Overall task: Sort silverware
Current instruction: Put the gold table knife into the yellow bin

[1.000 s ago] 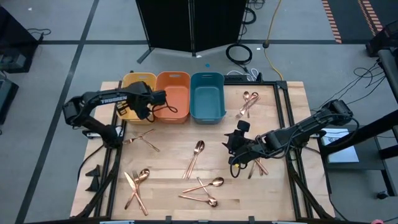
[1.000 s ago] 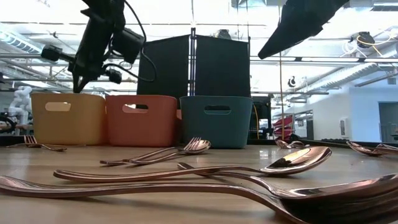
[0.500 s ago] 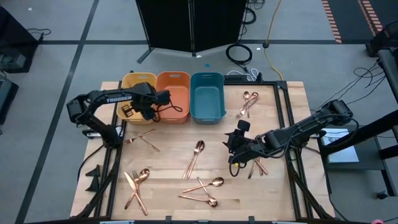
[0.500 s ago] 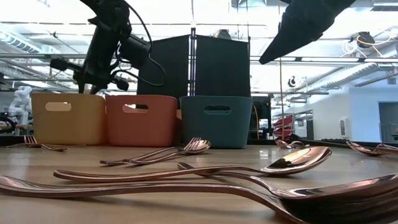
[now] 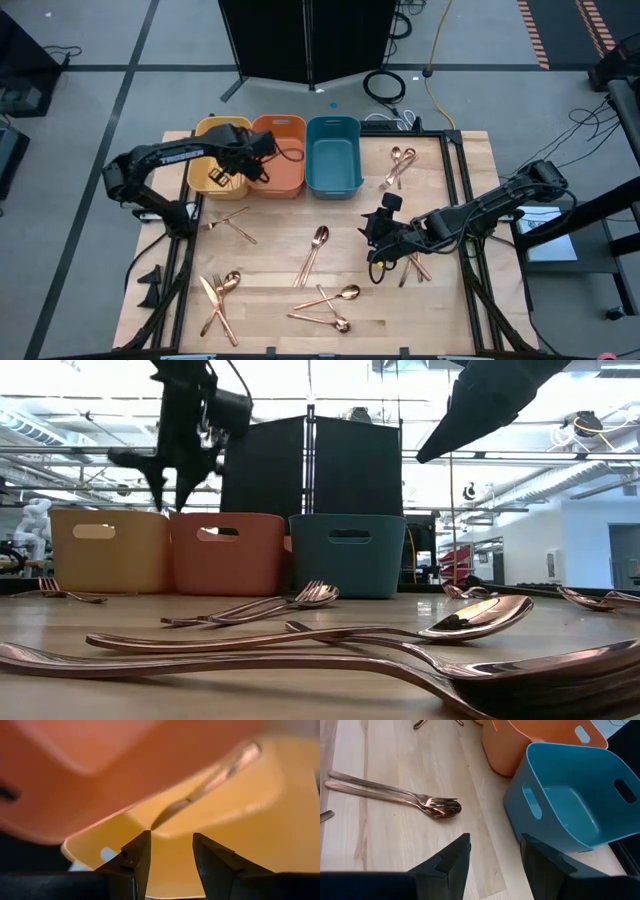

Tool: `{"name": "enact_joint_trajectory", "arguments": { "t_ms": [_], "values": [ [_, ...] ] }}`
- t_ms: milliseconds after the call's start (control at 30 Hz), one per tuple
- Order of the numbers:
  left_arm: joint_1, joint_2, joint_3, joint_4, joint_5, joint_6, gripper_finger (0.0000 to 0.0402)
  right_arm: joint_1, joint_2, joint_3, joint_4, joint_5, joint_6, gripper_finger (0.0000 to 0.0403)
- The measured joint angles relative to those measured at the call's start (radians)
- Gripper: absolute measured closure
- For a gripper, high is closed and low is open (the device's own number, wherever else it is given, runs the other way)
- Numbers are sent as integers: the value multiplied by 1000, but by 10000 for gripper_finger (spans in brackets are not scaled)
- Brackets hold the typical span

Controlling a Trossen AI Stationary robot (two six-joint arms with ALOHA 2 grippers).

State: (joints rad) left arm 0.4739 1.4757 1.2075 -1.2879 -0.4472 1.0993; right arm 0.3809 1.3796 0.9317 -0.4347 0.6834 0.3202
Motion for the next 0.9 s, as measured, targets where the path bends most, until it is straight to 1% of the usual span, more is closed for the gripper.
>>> {"name": "enact_joint_trajectory", "arguments": {
  "t_ms": [67, 167, 333, 400, 467, 533, 567, 633, 700, 733, 800, 900],
  "values": [
    [-17, -28, 34, -8, 59, -126, 259, 0, 0, 0, 10, 0, 0, 239],
    [-65, -70, 75, -5, 212, -379, 259, 0, 0, -1, 28, -1, -9, 239],
    [-160, -108, 87, -1, 510, -935, 259, 0, 0, -1, 53, -3, -26, 239],
    [-202, -107, 87, -6, 585, -1147, 259, 0, 0, -1, 61, -4, -26, 239],
    [-255, -107, 82, -10, 632, -1330, 259, 0, 0, -1, 66, -4, -26, 239],
    [-327, -108, 67, -12, 678, -1477, 259, 0, 0, -1, 70, -7, -26, 239],
    [-368, -107, 58, -12, 715, -1518, 259, 0, 0, -1, 71, -9, -25, 239],
    [-460, -106, 39, -14, 789, -1543, 258, 0, 0, -1, 72, -9, -19, 239],
    [-565, -107, 22, -13, 810, -1547, 258, 1, 0, -1, 71, -27, -19, 239],
    [-622, -105, 15, -12, 804, -1546, 258, 1, 0, -1, 72, -46, -18, 239],
    [-737, -99, 2, 14, 759, -1548, 258, 1, 0, -1, 76, -74, -18, 239],
    [-900, -86, -32, 113, 687, -1551, 258, 1, 0, -1, 100, -97, -18, 239]
  ]
}}
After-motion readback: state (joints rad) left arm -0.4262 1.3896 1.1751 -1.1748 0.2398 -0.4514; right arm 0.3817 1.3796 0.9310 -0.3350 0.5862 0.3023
